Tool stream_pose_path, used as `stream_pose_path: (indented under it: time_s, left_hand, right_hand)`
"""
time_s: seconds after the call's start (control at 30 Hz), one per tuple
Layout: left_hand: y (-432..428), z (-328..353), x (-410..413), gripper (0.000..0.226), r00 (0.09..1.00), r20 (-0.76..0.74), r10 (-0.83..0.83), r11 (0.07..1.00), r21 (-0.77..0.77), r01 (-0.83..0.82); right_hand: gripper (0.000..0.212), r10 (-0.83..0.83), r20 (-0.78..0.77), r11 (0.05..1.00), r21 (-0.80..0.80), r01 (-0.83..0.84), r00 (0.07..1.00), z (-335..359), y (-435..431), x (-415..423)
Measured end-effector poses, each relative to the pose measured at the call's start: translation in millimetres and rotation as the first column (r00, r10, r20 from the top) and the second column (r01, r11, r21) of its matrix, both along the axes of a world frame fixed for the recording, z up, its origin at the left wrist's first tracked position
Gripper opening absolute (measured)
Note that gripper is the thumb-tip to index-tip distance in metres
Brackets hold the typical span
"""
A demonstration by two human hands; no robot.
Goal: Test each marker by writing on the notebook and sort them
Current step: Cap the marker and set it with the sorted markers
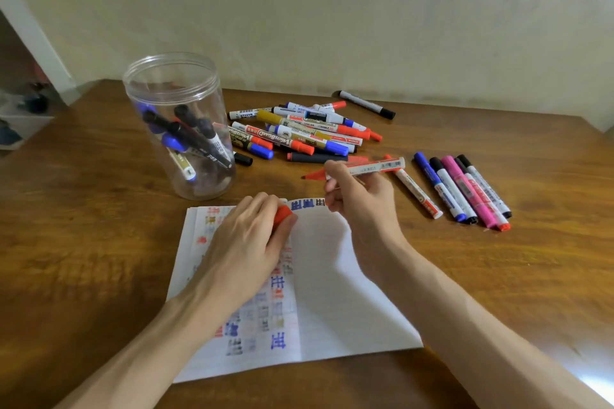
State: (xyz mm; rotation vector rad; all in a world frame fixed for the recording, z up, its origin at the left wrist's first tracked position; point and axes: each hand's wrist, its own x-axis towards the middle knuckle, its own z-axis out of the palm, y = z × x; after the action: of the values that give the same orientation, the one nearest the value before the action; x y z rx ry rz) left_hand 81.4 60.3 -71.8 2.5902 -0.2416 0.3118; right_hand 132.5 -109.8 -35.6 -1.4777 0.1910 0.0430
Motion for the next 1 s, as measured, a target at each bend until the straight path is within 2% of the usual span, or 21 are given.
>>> stream_pose_path:
  time_s: [0.07,0.17,0.3,0.63,1.0]
  left_hand:
    - [3.4,1.5,-0.1,0.032,0.999,-0.019,-0.029,0.999,-0.035,0.028]
    - [11.1,1.0,0.6,0.018,0.993,-0.063,-0.096,0.995,0.037,0.098]
    - [15.4,-2.2,2.4,0.017,0.996,-0.027,-0.088,0.993,0.074,0.09]
    - [21.4,-3.1,6.1,0.043,1.0,-0.003,0.0,0.999,-0.051,0.0]
    - [24.0,-6.1,8.7,0.034,1.0,0.0,0.023,0.996,-0.085,-0.023]
  right_hand:
    - [0.012,-0.035,0.051,0.997,-0.066,0.039,0.998,-8.1,8.8,-5.1]
    - [0.003,-0.054,0.15,0.973,-0.213,0.086,0.987,-18.3,6.6,-6.0]
    - [0.005,0.054,0.186,0.929,-0.368,0.018,0.981,-21.8,-1.3,-2.8]
    - [0.008,0.17,0.233,0.885,-0.464,-0.044,0.958,-24.6,-0.2,-2.1]
    - [0.014,0.204,0.276,0.85,-0.526,-0.03,0.939,-25.7,2.5,-4.0]
